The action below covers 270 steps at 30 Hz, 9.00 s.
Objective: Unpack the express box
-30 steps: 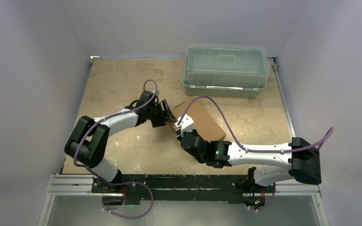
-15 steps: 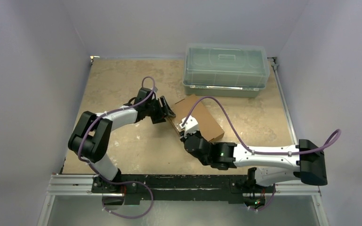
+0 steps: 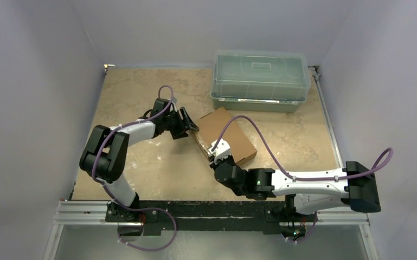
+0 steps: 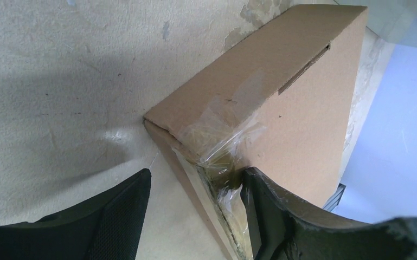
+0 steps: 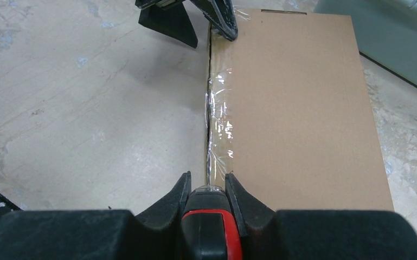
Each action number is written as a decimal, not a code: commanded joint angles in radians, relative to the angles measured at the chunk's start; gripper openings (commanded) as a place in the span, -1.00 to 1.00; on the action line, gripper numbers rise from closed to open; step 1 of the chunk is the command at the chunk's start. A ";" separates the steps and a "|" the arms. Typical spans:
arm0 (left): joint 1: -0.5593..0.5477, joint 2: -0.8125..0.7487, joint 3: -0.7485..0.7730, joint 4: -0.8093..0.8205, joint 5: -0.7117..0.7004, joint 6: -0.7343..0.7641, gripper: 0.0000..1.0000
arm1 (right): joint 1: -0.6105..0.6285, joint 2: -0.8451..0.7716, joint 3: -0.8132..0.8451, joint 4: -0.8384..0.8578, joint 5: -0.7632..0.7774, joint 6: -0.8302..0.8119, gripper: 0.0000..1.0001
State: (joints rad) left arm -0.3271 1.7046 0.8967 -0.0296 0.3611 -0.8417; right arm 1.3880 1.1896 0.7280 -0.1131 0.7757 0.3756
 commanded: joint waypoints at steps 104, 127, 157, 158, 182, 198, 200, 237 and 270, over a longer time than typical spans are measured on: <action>-0.030 -0.339 0.150 -0.365 -0.184 0.318 0.57 | 0.017 -0.183 0.062 -0.508 0.366 0.464 -1.00; 0.047 -0.063 0.065 -0.026 0.059 0.218 0.35 | -0.239 -0.094 -0.033 -0.038 0.096 0.283 -1.00; 0.074 -0.772 0.018 -0.671 -0.595 0.137 0.66 | -0.448 0.200 0.398 -0.103 -0.078 -0.073 -1.00; 0.074 -0.740 0.043 -0.630 -0.562 0.179 0.65 | -0.448 0.172 0.369 -0.112 -0.111 -0.050 -1.00; 0.087 0.184 0.490 -0.485 -0.399 0.498 0.67 | -0.448 0.140 0.012 0.292 -0.371 0.542 -1.00; 0.088 -0.176 0.077 -0.462 -0.379 0.355 0.66 | -0.564 0.276 0.169 0.338 -0.405 0.326 -1.00; 0.088 -0.223 0.044 -0.478 -0.366 0.348 0.66 | -0.584 0.307 0.209 0.341 -0.436 0.273 -1.00; -0.171 -1.022 -0.325 -0.614 -0.083 -0.012 0.25 | -0.570 0.112 0.239 0.057 -0.424 0.091 -1.00; -0.519 -0.413 -0.116 -0.092 -0.240 0.082 0.47 | -0.570 -0.140 0.102 0.034 -0.323 0.112 -1.00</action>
State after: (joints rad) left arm -0.8577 1.4010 0.7551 -0.0177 0.1158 -0.8440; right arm 0.8135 1.0607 0.8291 -0.1101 0.4145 0.4782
